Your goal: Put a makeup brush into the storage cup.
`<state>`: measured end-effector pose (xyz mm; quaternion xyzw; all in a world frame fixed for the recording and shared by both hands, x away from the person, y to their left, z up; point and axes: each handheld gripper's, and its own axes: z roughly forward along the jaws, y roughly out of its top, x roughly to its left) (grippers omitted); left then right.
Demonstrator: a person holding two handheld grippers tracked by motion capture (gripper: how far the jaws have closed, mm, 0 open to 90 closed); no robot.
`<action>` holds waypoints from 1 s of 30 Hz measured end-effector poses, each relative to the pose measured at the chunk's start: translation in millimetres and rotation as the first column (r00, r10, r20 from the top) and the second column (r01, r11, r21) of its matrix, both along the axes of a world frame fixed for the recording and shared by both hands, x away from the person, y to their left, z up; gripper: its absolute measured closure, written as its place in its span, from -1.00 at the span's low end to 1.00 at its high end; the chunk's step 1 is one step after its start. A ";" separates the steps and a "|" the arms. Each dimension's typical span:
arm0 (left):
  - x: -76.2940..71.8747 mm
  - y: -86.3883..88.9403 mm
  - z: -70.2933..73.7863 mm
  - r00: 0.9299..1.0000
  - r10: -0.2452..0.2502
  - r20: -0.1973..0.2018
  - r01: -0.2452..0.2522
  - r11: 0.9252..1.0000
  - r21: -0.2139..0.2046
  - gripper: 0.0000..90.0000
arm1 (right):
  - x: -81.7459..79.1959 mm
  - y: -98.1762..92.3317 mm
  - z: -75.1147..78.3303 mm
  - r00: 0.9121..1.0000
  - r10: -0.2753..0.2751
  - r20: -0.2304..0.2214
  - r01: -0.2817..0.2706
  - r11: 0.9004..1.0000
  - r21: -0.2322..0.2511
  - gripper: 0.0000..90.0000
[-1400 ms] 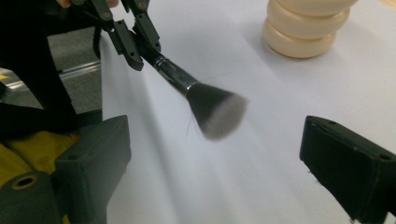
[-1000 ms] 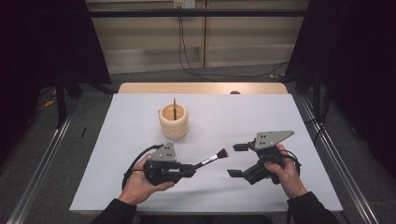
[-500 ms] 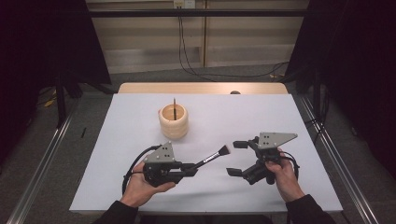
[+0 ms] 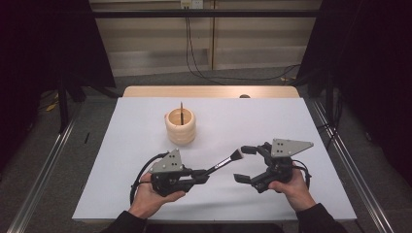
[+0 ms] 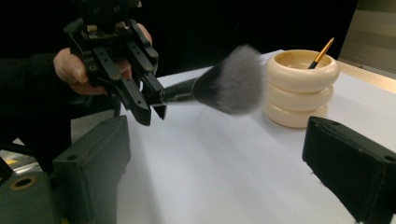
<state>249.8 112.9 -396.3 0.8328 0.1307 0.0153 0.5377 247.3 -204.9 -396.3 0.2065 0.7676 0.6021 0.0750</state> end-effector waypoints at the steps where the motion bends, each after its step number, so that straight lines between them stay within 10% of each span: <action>1: -0.4 -0.2 0.3 1.000 0.005 0.005 -0.005 1.000 0.007 0.77 | -0.2 1.2 0.6 1.000 0.000 -0.002 0.000 1.000 0.003 -0.82; 5: -0.7 -0.9 0.0 1.000 0.005 0.006 -0.005 1.000 0.000 0.77 | 0.7 5.1 0.8 1.000 0.000 -0.029 0.000 1.000 -0.005 -0.75; 9: 0.0 -0.9 -0.2 1.000 0.005 0.012 -0.005 1.000 -0.018 0.77 | 3.0 6.7 2.3 0.999 0.048 -0.025 -0.048 0.999 0.015 -0.21; 30: 0.3 -5.6 -8.4 0.999 -0.003 0.038 0.003 1.000 0.001 0.77 | 14.8 9.7 2.6 0.983 0.133 -0.130 -0.118 0.986 0.114 0.36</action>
